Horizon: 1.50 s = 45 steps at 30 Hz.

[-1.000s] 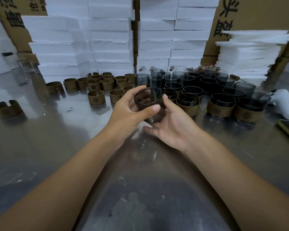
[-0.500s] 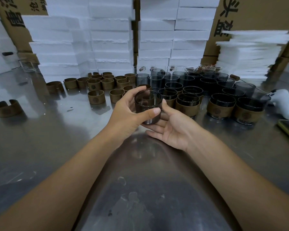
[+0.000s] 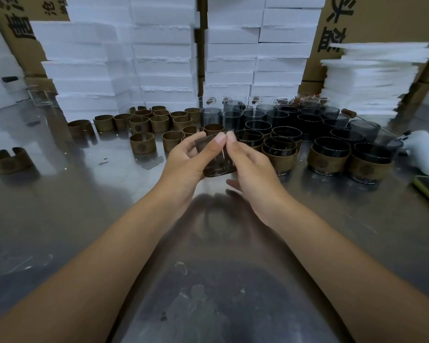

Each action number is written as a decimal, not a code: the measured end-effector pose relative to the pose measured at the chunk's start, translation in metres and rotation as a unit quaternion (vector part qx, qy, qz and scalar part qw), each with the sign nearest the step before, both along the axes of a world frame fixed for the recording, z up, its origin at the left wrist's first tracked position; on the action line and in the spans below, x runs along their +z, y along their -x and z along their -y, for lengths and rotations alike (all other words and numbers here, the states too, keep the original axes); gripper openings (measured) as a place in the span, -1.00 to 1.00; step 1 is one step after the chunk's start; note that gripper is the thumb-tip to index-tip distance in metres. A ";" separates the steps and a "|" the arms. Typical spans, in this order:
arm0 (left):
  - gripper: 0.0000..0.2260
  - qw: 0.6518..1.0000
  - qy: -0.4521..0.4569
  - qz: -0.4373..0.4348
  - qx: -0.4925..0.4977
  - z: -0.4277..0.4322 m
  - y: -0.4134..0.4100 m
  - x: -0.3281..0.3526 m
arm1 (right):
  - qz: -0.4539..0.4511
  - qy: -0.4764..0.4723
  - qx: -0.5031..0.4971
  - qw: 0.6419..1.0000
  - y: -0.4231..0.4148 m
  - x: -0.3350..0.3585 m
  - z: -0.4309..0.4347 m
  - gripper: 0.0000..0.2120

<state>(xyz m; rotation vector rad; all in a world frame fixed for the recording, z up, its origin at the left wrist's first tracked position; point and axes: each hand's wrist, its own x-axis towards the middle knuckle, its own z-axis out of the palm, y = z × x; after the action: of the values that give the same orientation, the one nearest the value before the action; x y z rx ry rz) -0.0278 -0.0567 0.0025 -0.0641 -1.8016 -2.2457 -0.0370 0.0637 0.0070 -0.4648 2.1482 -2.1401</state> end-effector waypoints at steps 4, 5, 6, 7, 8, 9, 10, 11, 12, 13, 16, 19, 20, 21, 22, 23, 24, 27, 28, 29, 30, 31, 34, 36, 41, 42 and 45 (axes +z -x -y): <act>-0.54 0.999 -0.026 -0.008 -0.026 0.001 0.000 0.000 | -0.034 0.006 0.001 0.999 0.001 -0.003 0.000 -0.76; -0.55 0.999 -0.030 -0.010 -0.029 0.002 0.001 0.000 | -0.037 0.006 -0.003 0.999 0.001 -0.005 0.000 -0.76; -0.56 0.999 -0.033 -0.012 -0.032 0.002 0.001 -0.001 | -0.038 0.005 -0.007 0.999 0.002 -0.005 0.000 -0.77; -0.55 0.999 -0.033 -0.013 -0.036 0.002 0.002 -0.002 | -0.038 0.002 -0.012 0.999 0.003 -0.006 0.000 -0.77; -0.55 0.999 -0.032 -0.015 -0.040 0.002 0.002 -0.002 | -0.037 0.003 -0.016 0.999 0.004 -0.007 0.000 -0.77; -0.56 0.998 -0.032 -0.017 -0.045 0.002 0.002 -0.003 | -0.036 0.009 -0.019 0.999 0.005 -0.007 0.000 -0.76; -0.56 0.998 -0.034 -0.018 -0.048 0.002 0.002 -0.003 | -0.036 0.020 -0.021 0.999 0.005 -0.007 0.000 -0.75; -0.54 0.998 -0.036 -0.015 -0.048 0.002 0.001 -0.003 | -0.036 0.033 -0.023 0.999 0.005 -0.007 0.000 -0.73; -0.52 0.998 -0.035 -0.009 -0.045 0.002 0.001 -0.003 | -0.039 0.045 -0.026 0.998 0.005 -0.007 0.000 -0.73; -0.51 0.999 -0.028 -0.003 -0.042 0.002 0.001 -0.003 | -0.041 0.056 -0.030 0.997 0.005 -0.008 -0.001 -0.73; -0.52 0.999 -0.005 0.021 -0.046 0.004 0.000 -0.004 | -0.037 0.067 -0.034 0.996 0.004 -0.006 -0.003 -0.72; -0.55 0.998 0.003 0.036 -0.058 0.006 0.000 -0.005 | -0.002 0.080 -0.022 0.997 0.003 -0.003 -0.004 -0.74; -0.57 0.998 0.005 0.039 -0.056 0.007 0.000 -0.005 | 0.009 0.081 -0.021 0.996 0.003 -0.002 -0.004 -0.74; -0.60 0.998 0.004 0.042 -0.052 0.007 0.000 -0.004 | 0.018 0.078 -0.023 0.997 0.003 -0.001 -0.004 -0.72; -0.62 0.998 0.003 0.046 -0.049 0.008 0.001 -0.004 | 0.027 0.073 -0.028 0.997 0.003 -0.001 -0.004 -0.69; -0.64 0.998 0.004 0.050 -0.049 0.008 0.001 -0.004 | 0.036 0.070 -0.036 0.996 0.004 -0.001 -0.004 -0.65; -0.65 0.997 0.008 0.054 -0.053 0.008 0.001 -0.005 | 0.046 0.071 -0.043 0.996 0.004 0.000 -0.004 -0.61; -0.69 0.996 0.014 0.058 -0.069 0.009 0.000 -0.006 | 0.073 0.088 -0.052 0.992 0.005 0.000 -0.005 -0.59; -0.71 0.995 0.015 0.057 -0.075 0.009 0.000 -0.006 | 0.081 0.098 -0.050 0.991 0.005 0.000 -0.005 -0.60; -0.72 0.995 0.014 0.058 -0.080 0.009 0.000 -0.005 | 0.088 0.110 -0.047 0.989 0.005 0.000 -0.006 -0.62; -0.70 0.995 0.012 0.058 -0.084 0.010 0.000 -0.004 | 0.093 0.121 -0.041 0.987 0.006 0.000 -0.006 -0.62; -0.67 0.995 0.007 0.059 -0.086 0.010 0.000 -0.004 | 0.095 0.129 -0.035 0.986 0.006 0.000 -0.007 -0.61; -0.69 0.994 -0.015 0.054 -0.093 0.011 0.000 -0.002 | 0.091 0.144 -0.022 0.985 0.005 0.001 -0.008 -0.53; -0.73 0.993 -0.031 0.050 -0.106 0.011 -0.001 -0.001 | 0.084 0.153 -0.016 0.985 0.006 0.002 -0.009 -0.55; -0.72 0.989 -0.051 0.068 -0.123 0.013 0.001 -0.002 | 0.070 0.148 -0.032 0.986 0.006 -0.001 -0.008 -0.57; -0.70 0.989 -0.052 0.073 -0.121 0.013 0.002 -0.002 | 0.070 0.138 -0.038 0.987 0.006 -0.001 -0.007 -0.57; -0.65 0.987 -0.056 0.075 -0.129 0.014 0.003 -0.003 | 0.073 0.086 -0.013 0.994 0.004 -0.001 -0.006 -0.56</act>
<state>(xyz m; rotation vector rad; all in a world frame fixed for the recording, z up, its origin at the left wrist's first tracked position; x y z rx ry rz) -0.0309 -0.0712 -0.0008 -0.1157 -1.8281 -2.5929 -0.0412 0.0694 0.0064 -0.2824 1.9148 -2.3053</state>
